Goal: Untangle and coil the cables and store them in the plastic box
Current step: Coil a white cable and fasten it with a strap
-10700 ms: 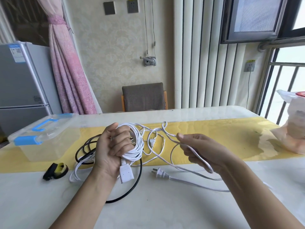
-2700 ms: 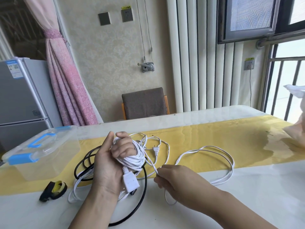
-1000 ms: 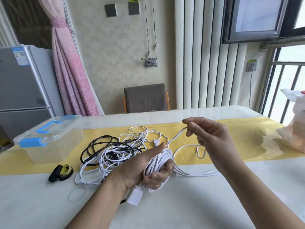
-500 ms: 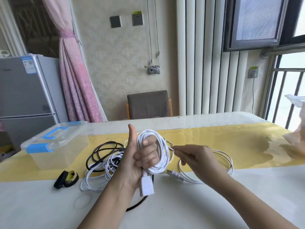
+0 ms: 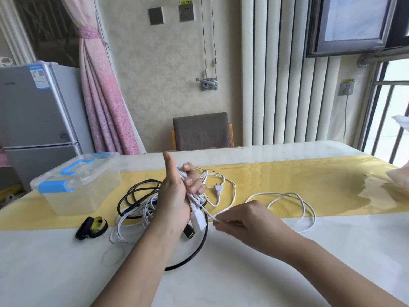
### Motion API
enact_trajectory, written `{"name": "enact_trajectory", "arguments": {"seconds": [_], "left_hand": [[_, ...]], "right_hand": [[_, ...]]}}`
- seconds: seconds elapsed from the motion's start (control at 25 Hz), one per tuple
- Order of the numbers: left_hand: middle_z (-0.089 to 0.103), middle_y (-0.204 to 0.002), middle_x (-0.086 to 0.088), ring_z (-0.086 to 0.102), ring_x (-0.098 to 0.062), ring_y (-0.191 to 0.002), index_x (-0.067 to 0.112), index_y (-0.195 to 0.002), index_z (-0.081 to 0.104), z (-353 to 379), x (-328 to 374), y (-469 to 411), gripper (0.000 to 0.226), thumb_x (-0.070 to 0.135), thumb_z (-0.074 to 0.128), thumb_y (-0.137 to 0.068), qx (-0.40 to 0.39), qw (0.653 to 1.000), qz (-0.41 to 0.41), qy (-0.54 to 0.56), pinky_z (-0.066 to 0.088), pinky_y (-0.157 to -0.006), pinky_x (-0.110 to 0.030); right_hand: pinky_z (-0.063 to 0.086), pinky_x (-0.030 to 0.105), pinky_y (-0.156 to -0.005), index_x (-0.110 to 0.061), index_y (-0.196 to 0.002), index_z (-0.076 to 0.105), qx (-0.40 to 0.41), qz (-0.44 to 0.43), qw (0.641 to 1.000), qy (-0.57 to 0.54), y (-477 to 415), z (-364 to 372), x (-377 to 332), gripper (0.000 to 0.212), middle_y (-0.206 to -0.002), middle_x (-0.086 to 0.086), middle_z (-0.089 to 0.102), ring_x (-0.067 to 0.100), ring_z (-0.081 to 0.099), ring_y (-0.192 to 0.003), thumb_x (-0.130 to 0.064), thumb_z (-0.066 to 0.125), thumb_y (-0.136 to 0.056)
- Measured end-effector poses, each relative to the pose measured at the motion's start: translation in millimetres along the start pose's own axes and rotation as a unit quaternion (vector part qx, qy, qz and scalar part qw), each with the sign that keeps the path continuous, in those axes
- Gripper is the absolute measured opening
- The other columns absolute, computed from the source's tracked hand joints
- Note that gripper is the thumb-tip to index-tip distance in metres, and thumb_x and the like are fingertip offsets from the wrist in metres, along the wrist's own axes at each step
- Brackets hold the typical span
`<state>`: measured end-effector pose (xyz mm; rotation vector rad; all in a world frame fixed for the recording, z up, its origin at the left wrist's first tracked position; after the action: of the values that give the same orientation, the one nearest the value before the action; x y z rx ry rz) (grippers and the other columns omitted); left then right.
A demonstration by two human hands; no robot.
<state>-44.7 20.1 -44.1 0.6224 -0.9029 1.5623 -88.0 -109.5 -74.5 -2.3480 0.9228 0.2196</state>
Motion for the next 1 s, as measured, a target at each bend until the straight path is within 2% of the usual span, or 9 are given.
{"name": "enact_trajectory", "arguments": {"seconds": [0.08,0.24,0.32,0.36,0.4,0.56,0.76,0.88,1.0], "left_hand": [[0.03,-0.044,0.008,0.029,-0.009,-0.037,0.016,-0.068,0.041,-2.5,5.2,-0.1,0.053,0.067,0.033,-0.079,0.003,0.985,0.065,-0.158,0.031,-0.042,-0.019],[0.038,-0.043,0.007,0.038,-0.009,-0.039,-0.002,-0.073,0.042,9.3,-5.8,5.6,0.082,0.08,0.035,-0.076,-0.096,0.897,0.193,-0.386,0.034,-0.047,-0.018],[0.042,-0.046,0.005,0.043,-0.007,-0.046,0.003,-0.065,0.05,14.1,-16.0,9.6,0.085,0.085,0.026,-0.075,-0.13,0.828,0.227,-0.497,0.036,-0.056,-0.019],[0.044,-0.048,0.006,0.044,-0.003,-0.048,0.014,-0.06,0.052,15.5,-20.6,12.1,0.08,0.086,0.021,-0.074,-0.143,0.802,0.224,-0.535,0.035,-0.057,-0.018],[0.047,-0.051,0.008,0.044,-0.003,-0.049,0.018,-0.057,0.05,16.3,-25.6,14.6,0.077,0.086,0.017,-0.073,-0.154,0.796,0.204,-0.548,0.034,-0.056,-0.016],[0.034,-0.041,0.005,0.034,-0.013,-0.036,0.011,-0.061,0.043,13.9,-41.8,21.5,0.068,0.07,0.017,-0.082,-0.187,0.854,0.007,-0.485,0.029,-0.045,-0.026],[0.028,-0.039,-0.003,0.022,-0.013,-0.032,0.008,-0.061,0.051,15.1,-54.2,33.7,0.074,0.069,0.017,-0.087,-0.254,0.848,-0.196,-0.421,0.022,-0.037,-0.016],[0.024,-0.038,0.001,0.017,-0.009,-0.029,0.014,-0.054,0.051,23.5,-59.3,44.0,0.071,0.07,0.021,-0.086,-0.305,0.851,-0.283,-0.32,0.02,-0.034,-0.012],[0.028,-0.036,0.007,0.023,-0.005,-0.026,0.018,-0.055,0.05,34.1,-59.9,49.8,0.057,0.066,0.039,-0.084,-0.379,0.839,-0.347,-0.182,0.022,-0.033,-0.01]], "right_hand": [[0.021,0.024,-0.049,-0.019,-0.065,0.043,-0.014,-0.027,0.999,0.013,-0.5,2.8,-6.9,0.034,-0.058,0.006,0.029,0.022,0.025,-0.061,-0.031,0.053,-0.094],[0.03,0.023,-0.048,-0.024,-0.074,0.06,0.018,-0.054,0.998,0.032,1.2,-6.3,-11.5,0.024,-0.056,-0.004,0.042,0.016,0.031,-0.055,-0.037,0.051,-0.092],[0.039,0.025,-0.046,-0.026,-0.083,0.068,0.053,-0.075,0.994,0.058,2.1,-14.8,-15.2,0.023,-0.063,-0.007,0.056,0.013,0.042,-0.057,-0.04,0.051,-0.09],[0.04,0.023,-0.047,-0.027,-0.084,0.069,0.07,-0.088,0.992,0.063,2.5,-19.0,-17.2,0.02,-0.068,-0.008,0.059,0.009,0.047,-0.061,-0.039,0.053,-0.089],[0.038,0.019,-0.047,-0.028,-0.085,0.07,0.085,-0.1,0.989,0.066,3.5,-23.4,-18.8,0.017,-0.073,-0.01,0.06,0.003,0.048,-0.066,-0.038,0.056,-0.087],[0.038,0.02,-0.046,-0.027,-0.077,0.069,0.165,-0.089,0.977,0.099,6.6,-49.2,-12.0,0.014,-0.065,-0.011,0.056,0.004,0.048,-0.057,-0.039,0.066,-0.082],[0.043,0.027,-0.047,-0.021,-0.091,0.075,0.273,-0.066,0.951,0.125,14.9,-81.3,3.4,0.028,-0.069,-0.005,0.059,0.011,0.053,-0.054,-0.04,0.055,-0.09],[0.037,0.025,-0.047,-0.023,-0.1,0.074,0.31,-0.012,0.941,0.132,20.0,-90.7,19.1,0.029,-0.068,-0.008,0.051,0.008,0.043,-0.053,-0.037,0.051,-0.092],[0.033,0.025,-0.047,-0.022,-0.103,0.073,0.325,0.049,0.936,0.129,23.0,-93.5,41.3,0.025,-0.066,-0.013,0.04,0.008,0.038,-0.052,-0.031,0.054,-0.09]]}}
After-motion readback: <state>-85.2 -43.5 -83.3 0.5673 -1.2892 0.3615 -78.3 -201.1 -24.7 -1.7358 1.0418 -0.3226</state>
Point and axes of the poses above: each hand's wrist, its own y-axis away from the middle knuckle, its own z-axis out of the palm, x = y × z, the point moved 6 cm from there along -y, towards the middle knuckle
